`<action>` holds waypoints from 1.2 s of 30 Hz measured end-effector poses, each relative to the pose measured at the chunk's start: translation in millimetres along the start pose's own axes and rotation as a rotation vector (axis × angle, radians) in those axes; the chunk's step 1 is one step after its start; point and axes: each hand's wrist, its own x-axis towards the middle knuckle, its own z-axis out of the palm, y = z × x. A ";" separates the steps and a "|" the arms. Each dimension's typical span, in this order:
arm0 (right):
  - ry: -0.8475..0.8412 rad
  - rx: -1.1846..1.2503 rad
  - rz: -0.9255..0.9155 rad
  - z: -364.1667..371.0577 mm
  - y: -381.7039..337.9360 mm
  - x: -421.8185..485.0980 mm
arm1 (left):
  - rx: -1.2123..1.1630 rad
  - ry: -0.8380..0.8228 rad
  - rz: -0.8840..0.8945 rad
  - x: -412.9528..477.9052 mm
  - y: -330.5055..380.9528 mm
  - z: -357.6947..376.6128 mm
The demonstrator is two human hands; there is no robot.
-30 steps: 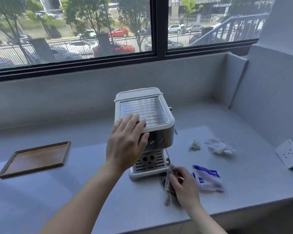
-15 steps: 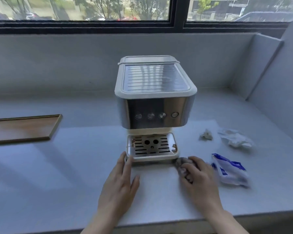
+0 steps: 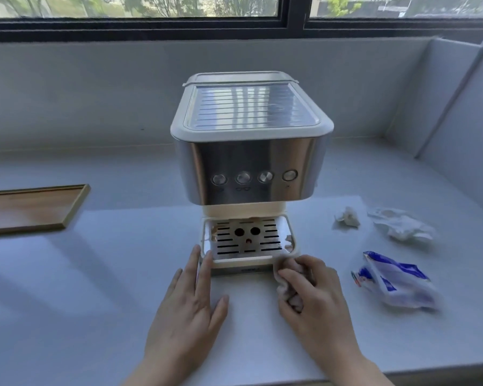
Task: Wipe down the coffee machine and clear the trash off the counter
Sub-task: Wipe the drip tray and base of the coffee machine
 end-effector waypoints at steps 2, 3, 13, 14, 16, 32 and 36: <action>-0.026 -0.095 0.007 -5.1 11.7 3.4 | -0.014 -0.009 -0.002 -1.0 0.4 -1.4; -0.013 -0.117 0.101 -7.1 18.0 8.4 | -0.020 -0.010 -0.005 -1.4 0.5 -2.5; -0.032 -0.050 0.163 -40.1 36.1 27.4 | -0.020 0.017 -0.012 -1.0 1.9 -4.5; 0.005 0.010 0.267 -42.7 41.3 42.5 | -0.027 0.011 -0.013 -1.3 2.9 -3.9; 0.009 0.077 0.225 -37.6 30.3 63.3 | -0.036 0.013 -0.017 -1.6 3.9 -4.6; -0.111 -0.175 -0.117 -7.0 -4.0 35.2 | -0.033 -0.012 -0.019 0.0 4.3 -7.5; -0.243 -0.190 0.114 -10.6 16.8 85.8 | -0.026 0.004 -0.010 -0.7 4.6 -7.4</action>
